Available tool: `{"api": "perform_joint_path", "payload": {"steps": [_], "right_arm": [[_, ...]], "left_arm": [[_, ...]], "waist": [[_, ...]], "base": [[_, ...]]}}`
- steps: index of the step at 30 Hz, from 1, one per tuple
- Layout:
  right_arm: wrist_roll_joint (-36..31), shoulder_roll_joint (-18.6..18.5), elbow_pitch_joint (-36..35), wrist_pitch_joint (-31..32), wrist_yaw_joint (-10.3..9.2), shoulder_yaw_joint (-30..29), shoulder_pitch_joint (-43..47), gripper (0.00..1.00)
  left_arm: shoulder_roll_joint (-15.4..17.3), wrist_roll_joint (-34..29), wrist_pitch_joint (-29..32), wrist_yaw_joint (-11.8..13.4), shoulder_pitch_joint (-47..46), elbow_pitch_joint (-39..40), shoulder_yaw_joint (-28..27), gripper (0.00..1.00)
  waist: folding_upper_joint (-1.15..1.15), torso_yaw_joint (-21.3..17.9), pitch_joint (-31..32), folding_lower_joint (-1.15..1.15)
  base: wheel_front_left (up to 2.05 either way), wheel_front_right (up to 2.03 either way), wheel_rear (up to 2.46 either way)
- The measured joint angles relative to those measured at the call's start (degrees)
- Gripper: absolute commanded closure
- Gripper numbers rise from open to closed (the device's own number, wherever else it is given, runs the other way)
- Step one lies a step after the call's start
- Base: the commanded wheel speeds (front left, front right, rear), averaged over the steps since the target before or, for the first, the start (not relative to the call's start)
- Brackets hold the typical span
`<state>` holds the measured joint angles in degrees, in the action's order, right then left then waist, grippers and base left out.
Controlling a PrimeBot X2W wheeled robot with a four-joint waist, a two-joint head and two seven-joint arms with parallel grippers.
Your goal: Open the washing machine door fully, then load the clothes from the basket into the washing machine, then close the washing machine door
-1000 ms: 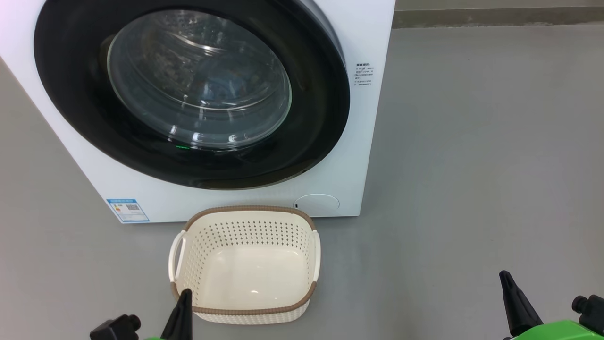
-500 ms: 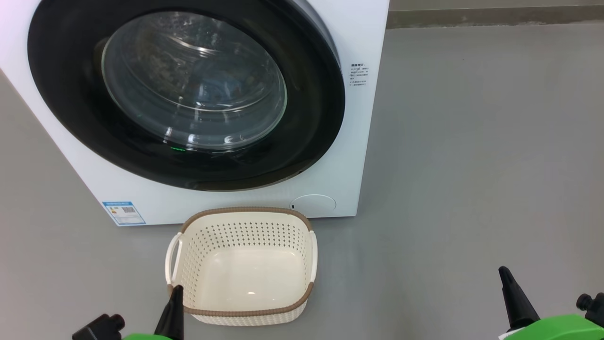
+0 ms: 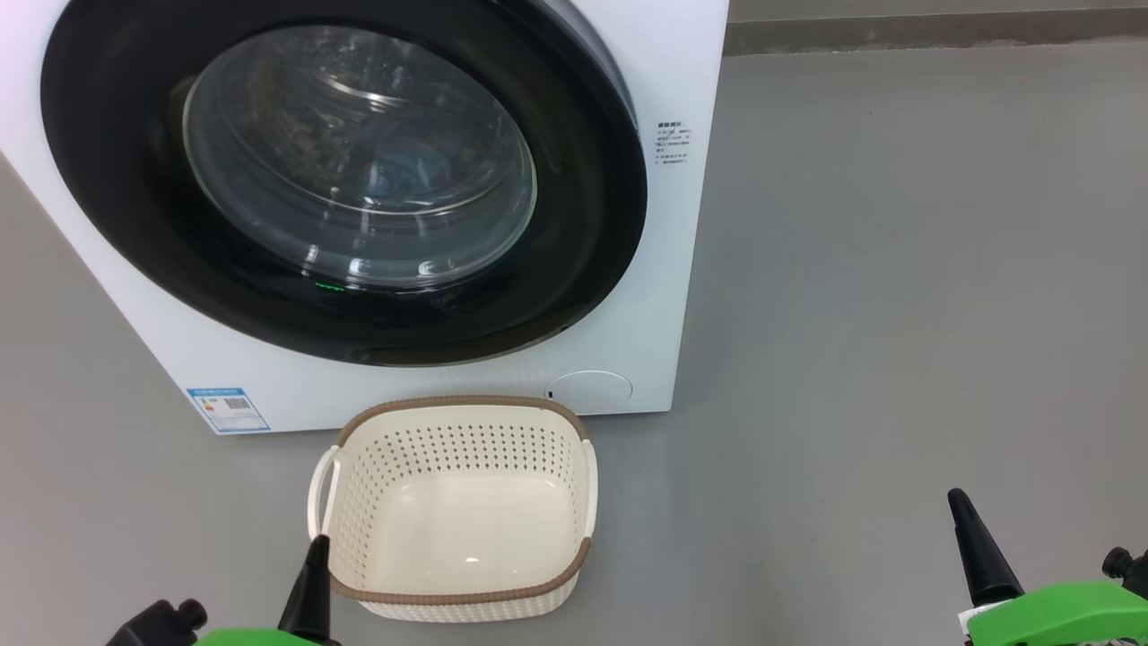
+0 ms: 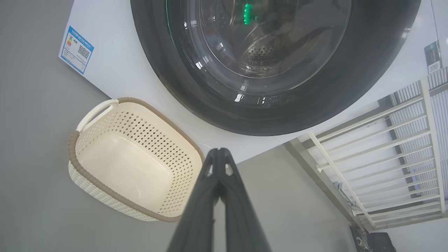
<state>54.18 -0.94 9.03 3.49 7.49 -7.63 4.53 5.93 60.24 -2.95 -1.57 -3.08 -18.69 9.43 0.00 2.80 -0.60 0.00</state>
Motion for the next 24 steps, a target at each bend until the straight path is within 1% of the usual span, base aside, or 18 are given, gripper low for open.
{"api": "perform_joint_path", "payload": {"steps": [12,14,18,24], "right_arm": [[7.5,-0.2,1.3,0.6,-0.01,0.0,-1.0,1.0],[8.8,-0.2,1.5,0.6,-0.01,0.0,-1.7,1.0],[11.3,-0.4,1.9,1.0,-0.01,0.0,-2.2,1.0],[15.0,-0.4,2.6,1.1,-0.01,0.0,-3.1,1.0]], "left_arm": [[-0.8,6.4,1.6,-1.0,0.0,0.5,-2.7,1.0],[-0.9,7.6,2.0,-1.5,-0.1,0.6,-3.2,1.0],[-1.2,9.7,2.6,-1.5,-0.2,0.7,-4.1,1.0],[-1.5,13.0,3.5,-2.4,-0.2,1.1,-5.5,1.0]], "waist": [[0.0,-0.6,0.1,0.0],[0.0,-0.7,0.1,0.0],[0.0,-0.9,0.1,0.0],[0.0,-1.1,0.2,0.0]], "base": [[0.0,0.0,0.0],[0.0,0.0,0.0],[0.0,0.0,0.0],[0.0,0.0,0.0]]}}
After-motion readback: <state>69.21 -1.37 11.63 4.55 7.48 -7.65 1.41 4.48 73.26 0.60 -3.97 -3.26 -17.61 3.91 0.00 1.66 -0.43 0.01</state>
